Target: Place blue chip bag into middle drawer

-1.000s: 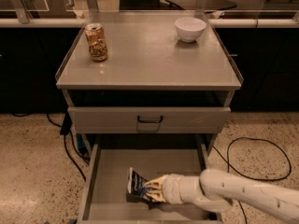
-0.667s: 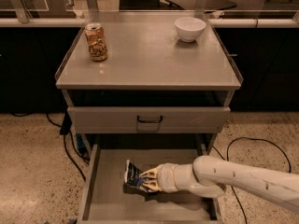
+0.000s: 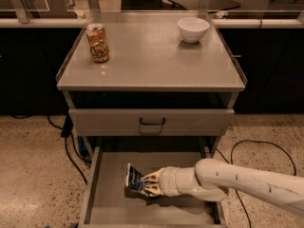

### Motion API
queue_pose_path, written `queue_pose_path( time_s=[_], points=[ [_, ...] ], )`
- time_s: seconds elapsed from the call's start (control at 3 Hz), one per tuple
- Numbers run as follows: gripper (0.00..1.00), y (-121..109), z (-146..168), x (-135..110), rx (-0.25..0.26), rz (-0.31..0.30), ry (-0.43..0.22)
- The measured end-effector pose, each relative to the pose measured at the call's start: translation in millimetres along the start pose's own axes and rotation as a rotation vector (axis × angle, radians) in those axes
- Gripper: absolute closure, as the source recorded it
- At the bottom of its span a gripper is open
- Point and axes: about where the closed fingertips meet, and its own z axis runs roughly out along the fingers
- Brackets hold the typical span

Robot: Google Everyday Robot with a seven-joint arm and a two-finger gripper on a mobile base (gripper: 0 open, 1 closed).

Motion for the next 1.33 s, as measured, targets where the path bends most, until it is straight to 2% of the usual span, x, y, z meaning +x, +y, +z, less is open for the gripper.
queue_pose_path(
  time_s=[0.33, 0.67, 1.0, 1.33],
  points=[
    [0.3, 0.0, 0.0, 0.0, 0.0, 0.0, 0.0],
    [0.05, 0.0, 0.1, -0.1, 0.0, 0.0, 0.0],
    [0.0, 0.0, 0.1, -0.1, 0.0, 0.0, 0.0],
    [0.0, 0.0, 0.1, -0.1, 0.0, 0.0, 0.0]
  ],
)
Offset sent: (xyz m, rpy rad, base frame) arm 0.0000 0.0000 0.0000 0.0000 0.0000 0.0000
